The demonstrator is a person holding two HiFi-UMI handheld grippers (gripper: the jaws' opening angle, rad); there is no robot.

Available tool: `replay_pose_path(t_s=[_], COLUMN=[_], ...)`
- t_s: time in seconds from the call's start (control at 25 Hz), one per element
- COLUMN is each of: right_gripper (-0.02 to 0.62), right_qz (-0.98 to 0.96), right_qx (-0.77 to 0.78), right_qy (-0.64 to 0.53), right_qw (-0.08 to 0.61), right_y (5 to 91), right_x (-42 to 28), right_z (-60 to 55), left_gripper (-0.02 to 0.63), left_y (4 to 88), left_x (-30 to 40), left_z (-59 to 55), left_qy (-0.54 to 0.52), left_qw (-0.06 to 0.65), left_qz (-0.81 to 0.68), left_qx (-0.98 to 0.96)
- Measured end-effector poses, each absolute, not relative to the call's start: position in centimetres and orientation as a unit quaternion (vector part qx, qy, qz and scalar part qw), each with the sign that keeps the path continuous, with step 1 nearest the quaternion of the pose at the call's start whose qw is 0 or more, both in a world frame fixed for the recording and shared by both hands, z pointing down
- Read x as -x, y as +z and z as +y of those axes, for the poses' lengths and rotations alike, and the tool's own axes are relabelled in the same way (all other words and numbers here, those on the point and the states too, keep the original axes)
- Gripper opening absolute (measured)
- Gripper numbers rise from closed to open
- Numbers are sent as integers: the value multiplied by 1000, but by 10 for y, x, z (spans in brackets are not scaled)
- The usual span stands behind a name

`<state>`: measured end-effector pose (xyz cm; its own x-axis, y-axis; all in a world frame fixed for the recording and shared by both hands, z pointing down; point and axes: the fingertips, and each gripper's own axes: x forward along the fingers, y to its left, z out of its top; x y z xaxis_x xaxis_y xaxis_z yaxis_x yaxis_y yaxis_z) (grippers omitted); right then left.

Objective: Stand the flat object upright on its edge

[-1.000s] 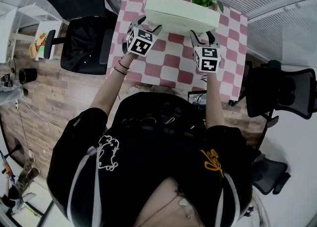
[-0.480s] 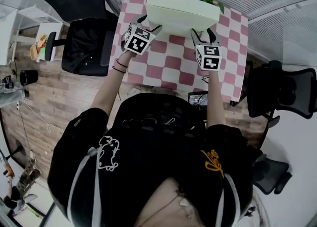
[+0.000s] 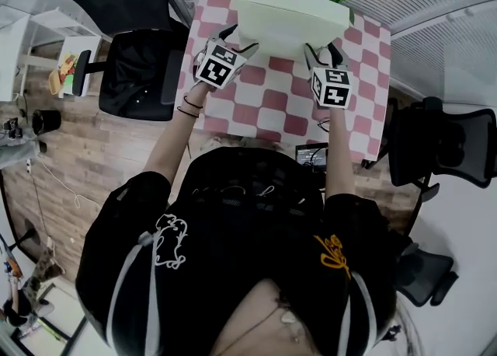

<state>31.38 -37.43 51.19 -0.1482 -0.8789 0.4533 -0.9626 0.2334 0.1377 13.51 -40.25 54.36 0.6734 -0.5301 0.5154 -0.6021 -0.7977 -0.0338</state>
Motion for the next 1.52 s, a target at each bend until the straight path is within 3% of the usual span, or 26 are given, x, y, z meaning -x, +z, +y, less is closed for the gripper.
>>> replay_pose_path(t_s=[0.68, 1.04, 1.24, 1.52], right_gripper=[264, 258, 224, 93], right_qz=[-737, -741, -735, -719], right_qx=[-648, -650, -659, -679], right_qy=[130, 142, 144, 141], right_qw=[142, 86, 65, 58], right_y=[477, 453, 452, 451], right_x=[-304, -217, -163, -114], right_z=[-328, -271, -240, -192], left_gripper=[311, 208, 161, 120], left_y=[502, 481, 480, 480], left_x=[-104, -60, -23, 14], left_z=[-349, -292, -256, -213], left_qy=[176, 138, 141, 136], left_qw=[96, 102, 100, 107], left_qz=[-284, -230, -201, -172], left_qx=[-938, -958, -964, -970])
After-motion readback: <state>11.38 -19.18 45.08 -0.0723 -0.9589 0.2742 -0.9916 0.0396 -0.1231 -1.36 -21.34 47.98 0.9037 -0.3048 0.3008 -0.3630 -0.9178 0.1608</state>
